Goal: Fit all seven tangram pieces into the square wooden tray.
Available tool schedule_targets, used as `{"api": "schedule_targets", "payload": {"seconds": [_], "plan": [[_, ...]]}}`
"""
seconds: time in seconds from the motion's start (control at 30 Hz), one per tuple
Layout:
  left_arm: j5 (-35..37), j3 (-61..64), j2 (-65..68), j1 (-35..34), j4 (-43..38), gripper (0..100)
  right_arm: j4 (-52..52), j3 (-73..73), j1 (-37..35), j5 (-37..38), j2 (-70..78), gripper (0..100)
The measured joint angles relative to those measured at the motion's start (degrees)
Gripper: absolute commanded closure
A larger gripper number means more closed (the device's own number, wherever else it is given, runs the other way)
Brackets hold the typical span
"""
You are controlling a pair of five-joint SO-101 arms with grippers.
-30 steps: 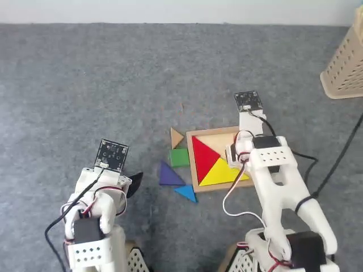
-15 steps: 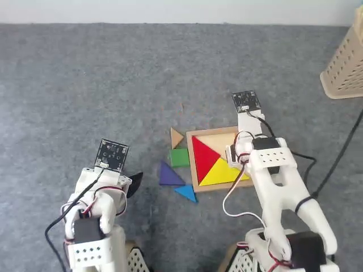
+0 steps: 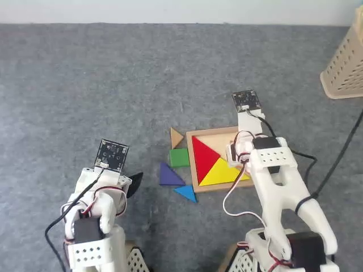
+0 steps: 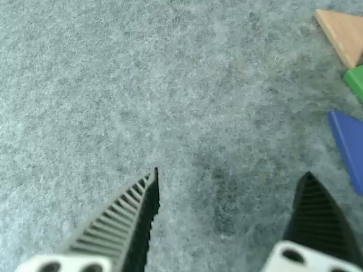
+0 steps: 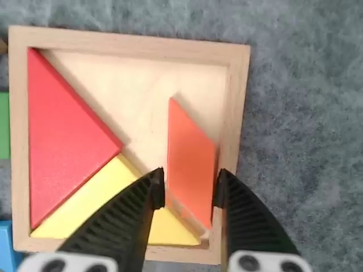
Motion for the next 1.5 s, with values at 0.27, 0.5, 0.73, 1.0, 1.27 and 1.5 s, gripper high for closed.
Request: {"api": "schedule_targets", "payload": {"seconds": [0.27, 0.5, 0.73, 1.0, 1.27, 1.5], "plan": [[0.0, 0.0, 0.0, 0.0, 0.0, 65, -0.8, -1.2, -0.1, 0.0, 3.8, 99.1], [0.0, 0.0, 0.0, 0.0, 0.0, 65, -2.9, -3.0, 0.3, 2.8, 10.4, 99.1], [0.0, 0.0, 0.0, 0.0, 0.0, 65, -2.5, -3.2, 3.2, 3.1, 10.4, 99.1], [0.0, 0.0, 0.0, 0.0, 0.0, 65, 0.6, -3.3, 3.3, 3.1, 10.4, 99.1], [0.0, 0.0, 0.0, 0.0, 0.0, 65, 2.5, -3.5, 3.3, 3.1, 10.3, 99.1], [0.0, 0.0, 0.0, 0.0, 0.0, 65, 2.7, -1.2, 3.4, 3.3, 6.3, 99.1]]}}
